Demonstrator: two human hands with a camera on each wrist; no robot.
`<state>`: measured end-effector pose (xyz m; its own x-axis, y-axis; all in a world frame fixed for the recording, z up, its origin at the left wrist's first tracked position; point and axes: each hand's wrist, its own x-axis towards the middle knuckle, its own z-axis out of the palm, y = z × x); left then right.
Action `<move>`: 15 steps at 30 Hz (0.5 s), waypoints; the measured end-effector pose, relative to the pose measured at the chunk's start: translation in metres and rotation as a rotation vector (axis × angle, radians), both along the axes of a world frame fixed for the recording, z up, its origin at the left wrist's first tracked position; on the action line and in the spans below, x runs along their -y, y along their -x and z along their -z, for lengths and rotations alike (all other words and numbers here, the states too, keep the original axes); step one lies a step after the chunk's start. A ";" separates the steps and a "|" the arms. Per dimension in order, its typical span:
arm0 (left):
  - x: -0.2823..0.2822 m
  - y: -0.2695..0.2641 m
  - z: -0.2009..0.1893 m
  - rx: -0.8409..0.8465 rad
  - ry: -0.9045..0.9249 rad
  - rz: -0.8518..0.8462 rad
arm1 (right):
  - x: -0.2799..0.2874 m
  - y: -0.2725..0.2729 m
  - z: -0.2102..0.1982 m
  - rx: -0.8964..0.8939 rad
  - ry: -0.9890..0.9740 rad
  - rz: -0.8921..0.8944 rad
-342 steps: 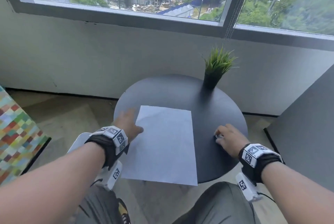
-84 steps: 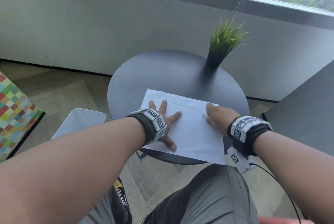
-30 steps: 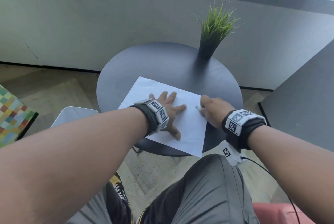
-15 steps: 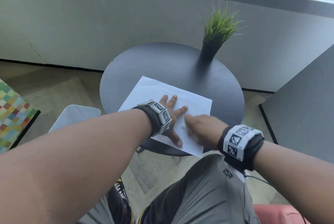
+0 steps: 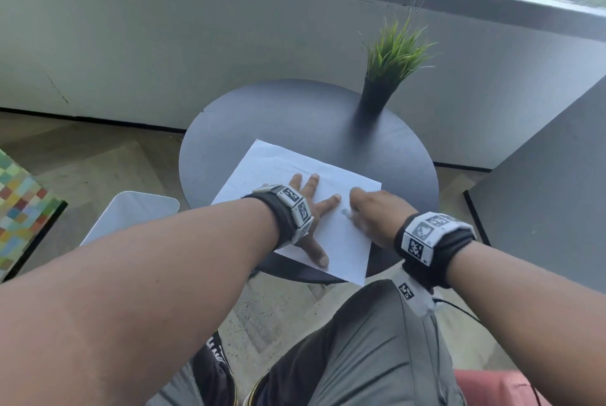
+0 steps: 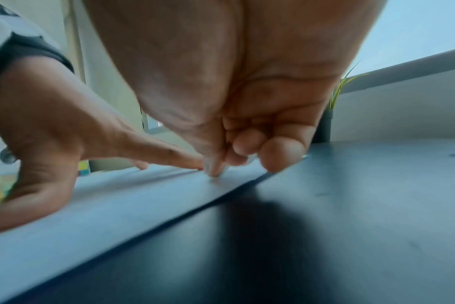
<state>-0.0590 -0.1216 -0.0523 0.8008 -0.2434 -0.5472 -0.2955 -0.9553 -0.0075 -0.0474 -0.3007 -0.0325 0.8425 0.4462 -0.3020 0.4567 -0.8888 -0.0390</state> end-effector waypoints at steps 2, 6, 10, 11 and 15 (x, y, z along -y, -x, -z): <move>0.001 -0.001 0.000 -0.015 0.000 0.002 | 0.000 0.013 -0.004 -0.022 0.040 -0.085; 0.004 -0.001 -0.003 -0.043 -0.020 0.006 | -0.003 0.043 -0.007 -0.188 0.050 -0.290; 0.006 0.000 -0.004 -0.038 -0.025 0.017 | 0.014 0.005 -0.001 -0.004 -0.004 0.012; 0.006 0.000 -0.004 -0.037 -0.028 0.017 | 0.012 0.011 -0.001 -0.007 0.009 -0.031; 0.006 0.001 -0.007 -0.053 -0.023 0.010 | 0.003 0.042 0.000 -0.201 0.023 -0.276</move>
